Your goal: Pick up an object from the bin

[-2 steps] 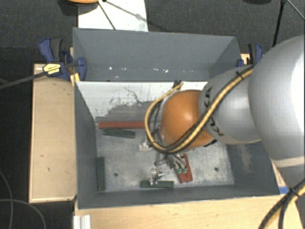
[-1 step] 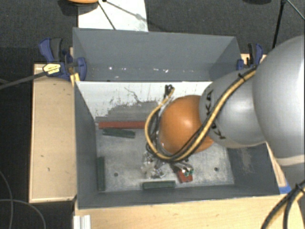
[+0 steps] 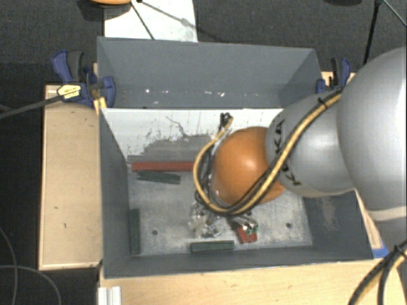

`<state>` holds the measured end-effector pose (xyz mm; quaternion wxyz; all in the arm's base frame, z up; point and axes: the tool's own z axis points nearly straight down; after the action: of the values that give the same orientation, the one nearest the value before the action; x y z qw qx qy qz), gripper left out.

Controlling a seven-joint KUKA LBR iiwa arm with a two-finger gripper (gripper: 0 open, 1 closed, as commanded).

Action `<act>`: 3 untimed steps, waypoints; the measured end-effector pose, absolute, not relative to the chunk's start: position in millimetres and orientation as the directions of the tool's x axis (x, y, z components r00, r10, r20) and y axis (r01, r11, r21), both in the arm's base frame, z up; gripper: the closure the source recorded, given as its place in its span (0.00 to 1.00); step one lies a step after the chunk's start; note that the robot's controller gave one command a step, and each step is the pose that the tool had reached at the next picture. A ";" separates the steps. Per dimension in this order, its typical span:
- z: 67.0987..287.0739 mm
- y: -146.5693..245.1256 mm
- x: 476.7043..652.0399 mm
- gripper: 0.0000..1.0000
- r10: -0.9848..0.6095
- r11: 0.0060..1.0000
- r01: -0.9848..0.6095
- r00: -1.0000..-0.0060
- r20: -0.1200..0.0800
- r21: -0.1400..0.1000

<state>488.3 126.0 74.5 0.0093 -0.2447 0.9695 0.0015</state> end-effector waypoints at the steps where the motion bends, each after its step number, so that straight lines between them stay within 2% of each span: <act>1: 92.8 122.0 490.6 1.00 -0.551 0.834 -0.551 -0.834 0.005 0.003; 2: 126.6 91.3 500.7 1.00 -0.577 0.817 -0.577 -0.817 -0.004 0.000; 3: 138.3 83.5 512.8 1.00 -0.362 0.932 -0.362 -0.932 -0.003 0.000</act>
Offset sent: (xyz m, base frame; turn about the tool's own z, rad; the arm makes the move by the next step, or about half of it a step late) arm 0.0190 -0.0707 0.0793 0.1273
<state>512.8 83.5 138.3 0.0016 -0.1839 0.9829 0.0002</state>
